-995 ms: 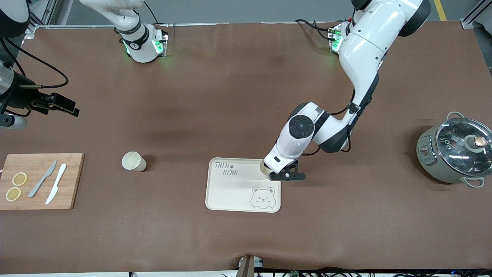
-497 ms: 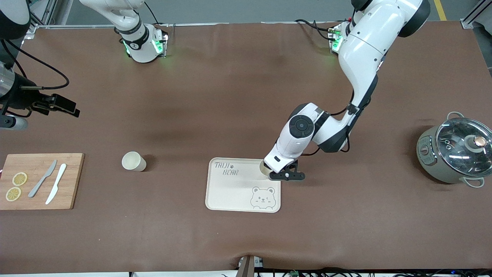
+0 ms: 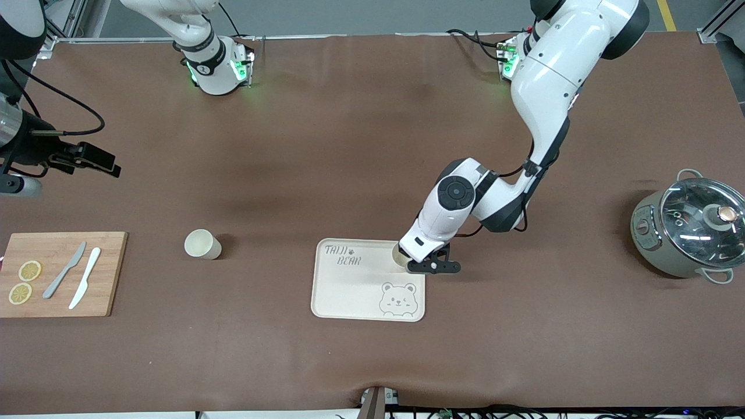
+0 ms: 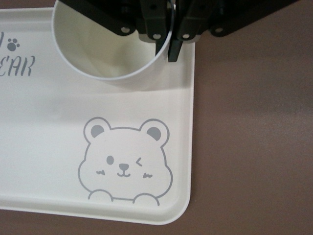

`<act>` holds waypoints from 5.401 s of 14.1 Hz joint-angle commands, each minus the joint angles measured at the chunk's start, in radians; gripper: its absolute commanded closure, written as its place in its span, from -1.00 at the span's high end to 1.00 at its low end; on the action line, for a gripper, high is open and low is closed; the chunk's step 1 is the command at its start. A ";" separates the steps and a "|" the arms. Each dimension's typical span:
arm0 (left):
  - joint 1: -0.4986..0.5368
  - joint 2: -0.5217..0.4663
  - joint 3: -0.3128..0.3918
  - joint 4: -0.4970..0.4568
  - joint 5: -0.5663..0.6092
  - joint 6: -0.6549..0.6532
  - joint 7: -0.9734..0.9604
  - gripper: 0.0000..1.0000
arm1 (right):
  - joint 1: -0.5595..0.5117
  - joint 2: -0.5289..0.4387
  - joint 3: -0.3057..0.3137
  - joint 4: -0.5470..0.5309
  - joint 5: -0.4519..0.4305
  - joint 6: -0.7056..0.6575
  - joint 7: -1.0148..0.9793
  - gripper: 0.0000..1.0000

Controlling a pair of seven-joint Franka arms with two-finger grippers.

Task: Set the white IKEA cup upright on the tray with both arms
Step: 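Lower the cup upright onto the tray and open the left gripper, then raise the left gripper away while the right gripper reaches the other cup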

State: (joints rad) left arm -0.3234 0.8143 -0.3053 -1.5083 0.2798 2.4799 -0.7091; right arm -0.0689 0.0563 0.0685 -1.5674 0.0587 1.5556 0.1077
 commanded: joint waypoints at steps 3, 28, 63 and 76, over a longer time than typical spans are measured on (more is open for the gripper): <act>-0.011 0.005 0.017 -0.003 0.038 0.030 -0.035 -1.00 | -0.015 0.004 0.008 0.009 0.021 -0.005 0.010 1.00; 0.006 0.000 0.017 0.002 0.067 0.031 -0.027 0.76 | -0.008 0.013 0.008 0.010 0.018 0.015 0.010 1.00; 0.636 -0.380 -0.311 0.010 0.018 -0.581 0.487 1.00 | 0.044 0.014 0.014 -0.172 -0.126 0.257 -0.045 1.00; 0.646 -0.561 -0.224 0.002 -0.098 -0.763 0.635 1.00 | 0.031 0.097 0.011 -0.379 -0.134 0.609 -0.057 1.00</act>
State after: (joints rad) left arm 0.3554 0.3134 -0.5893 -1.4805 0.2313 1.7403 -0.1167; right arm -0.0318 0.1597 0.0765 -1.9066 -0.0618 2.1138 0.0647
